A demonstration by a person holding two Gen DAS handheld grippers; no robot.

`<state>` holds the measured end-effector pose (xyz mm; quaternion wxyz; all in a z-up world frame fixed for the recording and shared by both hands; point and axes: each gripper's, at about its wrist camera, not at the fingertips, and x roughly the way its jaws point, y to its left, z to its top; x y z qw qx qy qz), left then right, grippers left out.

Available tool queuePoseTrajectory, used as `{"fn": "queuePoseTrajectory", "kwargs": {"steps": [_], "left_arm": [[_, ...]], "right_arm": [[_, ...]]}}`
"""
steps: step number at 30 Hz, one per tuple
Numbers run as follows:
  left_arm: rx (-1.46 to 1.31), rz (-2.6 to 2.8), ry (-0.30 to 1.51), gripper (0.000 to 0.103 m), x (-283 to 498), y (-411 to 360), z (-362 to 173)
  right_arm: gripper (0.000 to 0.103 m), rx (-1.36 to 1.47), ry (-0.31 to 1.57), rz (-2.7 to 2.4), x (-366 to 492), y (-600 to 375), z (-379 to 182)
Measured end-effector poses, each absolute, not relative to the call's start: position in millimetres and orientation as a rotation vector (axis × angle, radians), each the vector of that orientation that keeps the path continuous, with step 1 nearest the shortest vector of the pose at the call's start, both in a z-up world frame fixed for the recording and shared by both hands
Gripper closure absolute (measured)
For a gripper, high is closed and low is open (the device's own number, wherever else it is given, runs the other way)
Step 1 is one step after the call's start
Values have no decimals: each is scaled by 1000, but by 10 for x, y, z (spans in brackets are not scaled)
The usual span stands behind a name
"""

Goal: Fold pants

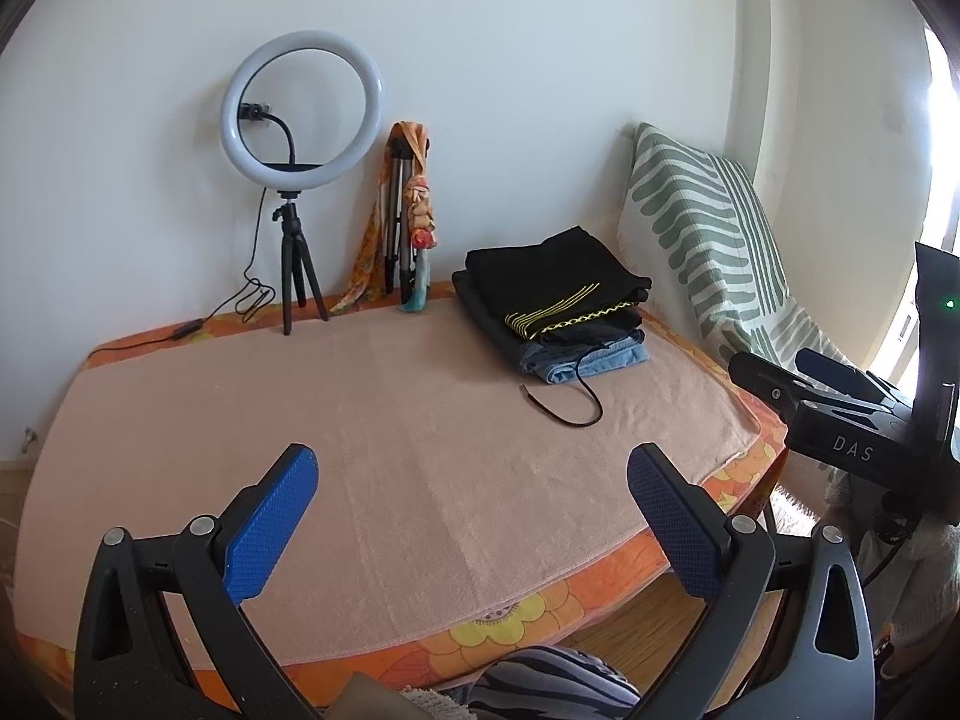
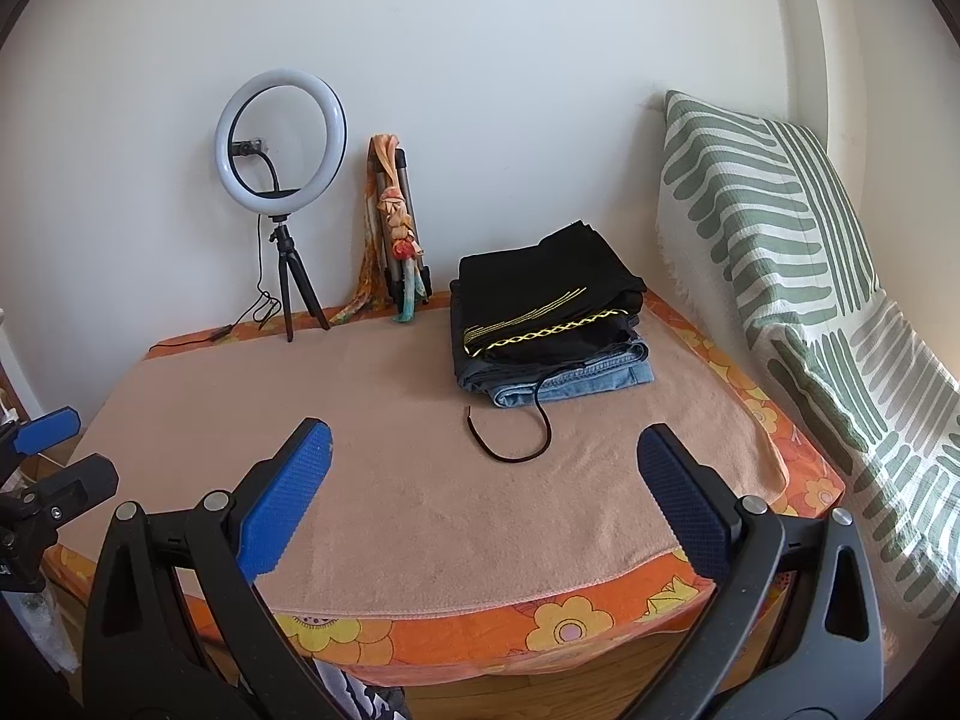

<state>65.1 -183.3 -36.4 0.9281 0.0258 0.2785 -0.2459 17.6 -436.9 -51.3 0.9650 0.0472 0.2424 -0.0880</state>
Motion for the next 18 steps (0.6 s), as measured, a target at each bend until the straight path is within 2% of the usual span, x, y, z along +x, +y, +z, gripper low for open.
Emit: {"fn": "queuePoseTrajectory", "kwargs": {"steps": [18], "left_arm": [[29, -499, 515, 0, 607, -1747, -337]], "right_arm": [[0, 94, 504, -159, 246, -4339, -550]]}}
